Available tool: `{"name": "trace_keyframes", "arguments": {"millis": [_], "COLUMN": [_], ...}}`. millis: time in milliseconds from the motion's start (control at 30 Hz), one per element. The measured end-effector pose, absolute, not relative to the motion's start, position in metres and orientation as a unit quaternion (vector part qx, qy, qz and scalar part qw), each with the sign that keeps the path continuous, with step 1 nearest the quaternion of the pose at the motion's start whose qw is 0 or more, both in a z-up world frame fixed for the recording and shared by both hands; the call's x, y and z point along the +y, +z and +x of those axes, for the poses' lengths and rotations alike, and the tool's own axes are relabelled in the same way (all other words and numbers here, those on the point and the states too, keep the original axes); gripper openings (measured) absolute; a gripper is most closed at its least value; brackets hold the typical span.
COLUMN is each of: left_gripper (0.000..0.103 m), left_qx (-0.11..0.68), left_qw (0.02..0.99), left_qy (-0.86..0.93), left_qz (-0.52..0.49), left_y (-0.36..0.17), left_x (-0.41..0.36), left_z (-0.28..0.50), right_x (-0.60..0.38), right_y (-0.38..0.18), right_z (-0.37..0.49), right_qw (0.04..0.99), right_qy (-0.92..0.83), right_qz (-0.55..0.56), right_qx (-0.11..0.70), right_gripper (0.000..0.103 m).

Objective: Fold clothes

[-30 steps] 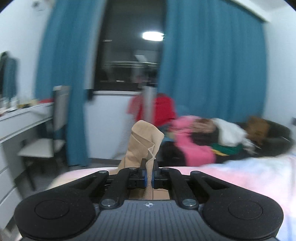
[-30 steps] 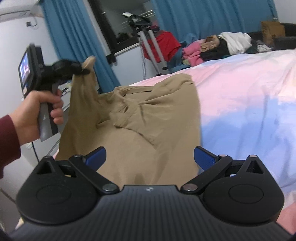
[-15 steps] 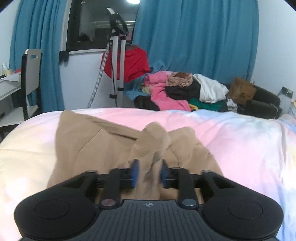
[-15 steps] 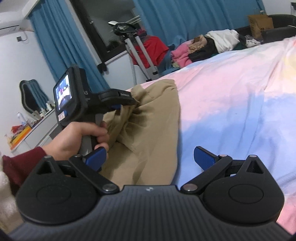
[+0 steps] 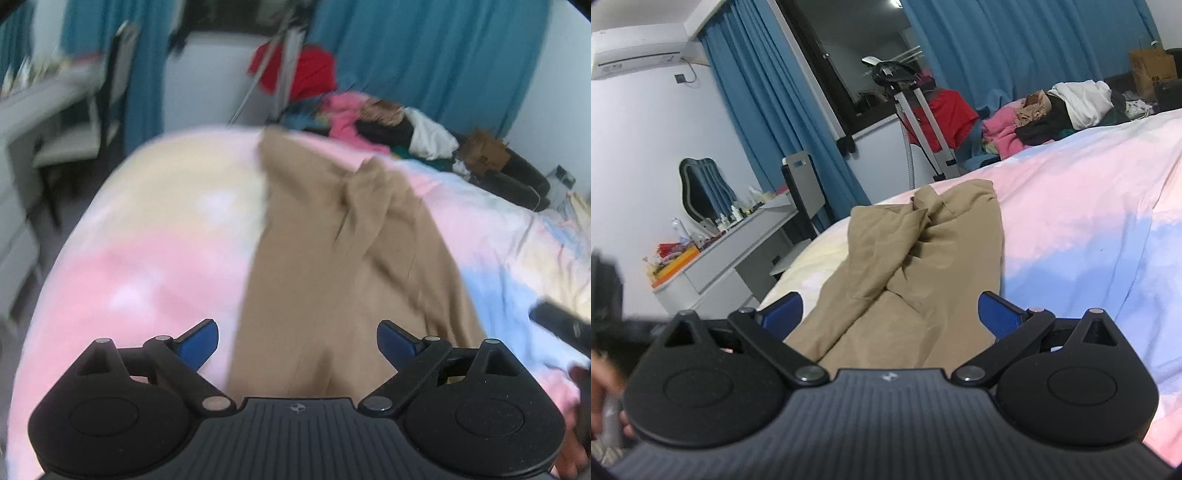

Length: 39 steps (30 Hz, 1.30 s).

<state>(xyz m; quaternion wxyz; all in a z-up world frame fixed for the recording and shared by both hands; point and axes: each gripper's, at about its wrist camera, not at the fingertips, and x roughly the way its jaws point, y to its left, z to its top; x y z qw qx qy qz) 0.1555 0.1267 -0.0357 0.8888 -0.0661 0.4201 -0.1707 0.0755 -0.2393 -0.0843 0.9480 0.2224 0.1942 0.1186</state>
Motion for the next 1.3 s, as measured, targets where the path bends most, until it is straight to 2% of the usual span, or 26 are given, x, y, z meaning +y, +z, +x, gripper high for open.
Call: {"name": "trace_keyframes", "arguments": {"millis": [100,200,267,300,533,600,667,700,733,767,967,1167,1300], "left_gripper": [0.094,0.088,0.072,0.070,0.070,0.065,0.031,0.022,0.008,0.004,0.002,0.001,0.001], "left_qx": [0.459,0.491,0.517,0.525,0.547,0.557,0.567,0.567,0.565,0.559,0.520,0.482,0.453], "left_qw": [0.864,0.848,0.838,0.834,0.816,0.810,0.803,0.802,0.802,0.805,0.812,0.828,0.848], "left_qy": [-0.186,-0.182,-0.167,-0.160,-0.183,-0.185,-0.176,-0.173,-0.171,-0.170,-0.200,-0.251,-0.255], "left_qz": [-0.088,-0.080,-0.052,-0.047,-0.024,0.008,0.057,0.075,0.091,0.104,0.174,0.142,0.105], "left_y": [-0.041,-0.051,-0.060,-0.063,-0.066,-0.067,-0.070,-0.069,-0.067,-0.064,-0.027,-0.011,-0.017], "left_x": [0.158,0.169,0.174,0.176,0.180,0.174,0.165,0.160,0.155,0.151,0.098,0.061,0.068], "left_z": [0.133,0.120,0.113,0.111,0.089,0.081,0.074,0.071,0.068,0.064,0.024,-0.019,-0.035], "right_x": [-0.242,-0.245,-0.245,-0.245,-0.246,-0.245,-0.244,-0.243,-0.243,-0.242,-0.246,-0.252,-0.254], "right_y": [-0.080,-0.078,-0.079,-0.079,-0.083,-0.084,-0.085,-0.085,-0.086,-0.086,-0.089,-0.093,-0.101], "right_z": [0.066,0.057,0.053,0.050,0.033,0.032,0.034,0.035,0.036,0.037,0.038,0.042,0.049], "right_qw": [0.948,0.946,0.944,0.943,0.940,0.940,0.939,0.938,0.937,0.936,0.932,0.920,0.892], "right_qy": [0.116,0.111,0.109,0.107,0.099,0.098,0.098,0.098,0.099,0.100,0.103,0.114,0.157], "right_qz": [0.228,0.236,0.241,0.243,0.249,0.249,0.251,0.252,0.253,0.255,0.269,0.306,0.358], "right_qx": [0.191,0.193,0.196,0.199,0.211,0.212,0.215,0.216,0.218,0.220,0.220,0.215,0.227], "right_gripper": [0.103,0.103,0.103,0.103,0.103,0.103,0.103,0.103,0.103,0.103,0.103,0.103,0.102]}}
